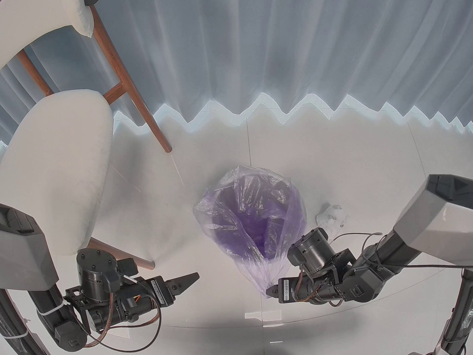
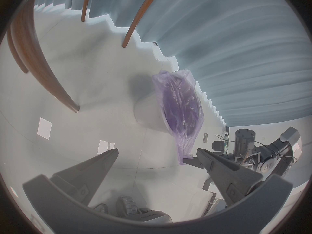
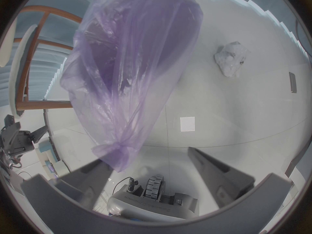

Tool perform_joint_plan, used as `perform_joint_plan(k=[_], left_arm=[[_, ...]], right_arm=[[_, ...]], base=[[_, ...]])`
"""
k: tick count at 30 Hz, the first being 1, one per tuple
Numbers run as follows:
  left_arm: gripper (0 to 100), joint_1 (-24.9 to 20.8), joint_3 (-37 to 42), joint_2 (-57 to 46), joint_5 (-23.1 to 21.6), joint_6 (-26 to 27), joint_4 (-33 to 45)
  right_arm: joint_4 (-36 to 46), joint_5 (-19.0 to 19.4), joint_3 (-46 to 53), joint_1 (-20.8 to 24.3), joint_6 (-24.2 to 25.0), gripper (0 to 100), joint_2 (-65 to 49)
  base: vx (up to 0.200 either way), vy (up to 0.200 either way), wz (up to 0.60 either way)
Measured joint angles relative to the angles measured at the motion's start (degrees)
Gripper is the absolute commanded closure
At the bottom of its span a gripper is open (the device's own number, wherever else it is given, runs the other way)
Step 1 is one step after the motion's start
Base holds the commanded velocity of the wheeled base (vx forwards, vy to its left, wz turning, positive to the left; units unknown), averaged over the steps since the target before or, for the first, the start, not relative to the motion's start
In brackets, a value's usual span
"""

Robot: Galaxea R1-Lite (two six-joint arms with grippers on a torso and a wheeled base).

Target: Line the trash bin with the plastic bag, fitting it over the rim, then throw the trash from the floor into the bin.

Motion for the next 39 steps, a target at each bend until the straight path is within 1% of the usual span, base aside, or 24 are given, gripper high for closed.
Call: perform_joint_plan(k=[6, 10, 15, 17, 21, 26, 28, 31, 33, 36, 39], left_arm=[[0, -0.06, 0.69, -0.09, 0.06, -0.09, -0.17], [0, -0.06, 2.1, -0.22, 0.2, -0.26, -1.73], [0, -0.06, 3.04, -0.44, 2.82, -0.46, -4.46], [0, -0.09, 3.12, -0.8, 3.4, -0.39, -4.93], [0, -0.39, 3.18, -3.13, 4.27, -0.22, -5.47], [0, -1.05, 3.23, -9.59, 6.11, 0.02, -5.83], [0, -1.27, 3.25, -12.11, 7.81, 0.3, -5.83], [0, -1.51, 3.25, -15.19, 11.02, 1.69, -5.89], [0, -1.85, 3.23, -17.12, 13.18, 3.56, -5.89], [0, -3.28, 3.23, -19.46, 14.49, 5.21, -5.86], [0, -5.66, 3.21, -21.75, 15.81, 5.5, -4.71]], right_arm=[[1.02, -0.06, 3.19, 0.67, -0.18, 0, -6.06], [1.87, -0.06, 5.75, 0.76, -0.16, 0, -11.65], [3.12, -0.06, 5.66, -0.32, 0.01, 0, -16.76], [4.82, -0.06, 3.75, -0.82, 0.06, 0, -17.73], [11.23, -0.04, -3.04, -1.82, 0.3, 0, -18.49], [19.31, -0.2, -13.75, -3.06, 1.02, 0, -17.42], [21.37, -0.79, -17.2, -3.49, 1.16, 0, -16.1], [23.09, -2.85, -20.98, -3.9, 1.07, 0, -13.23], [23.88, -4.94, -22.85, -4.12, 0.66, 0, -10.75], [24.27, -7.12, -24.53, -4.18, -0.35, 0, -8.27], [24.47, -9.25, -26.22, -4.07, -2.38, 0, -5.62]], base=[[0.0, 0.0, 0.0], [0.0, 0.0, 0.0], [0.0, 0.0, 0.0], [0.0, 0.0, 0.0], [0.0, 0.0, 0.0], [0.0, 0.0, 0.0], [0.0, 0.0, 0.0], [0.0, 0.0, 0.0], [0.0, 0.0, 0.0], [0.0, 0.0, 0.0], [0.0, 0.0, 0.0]])
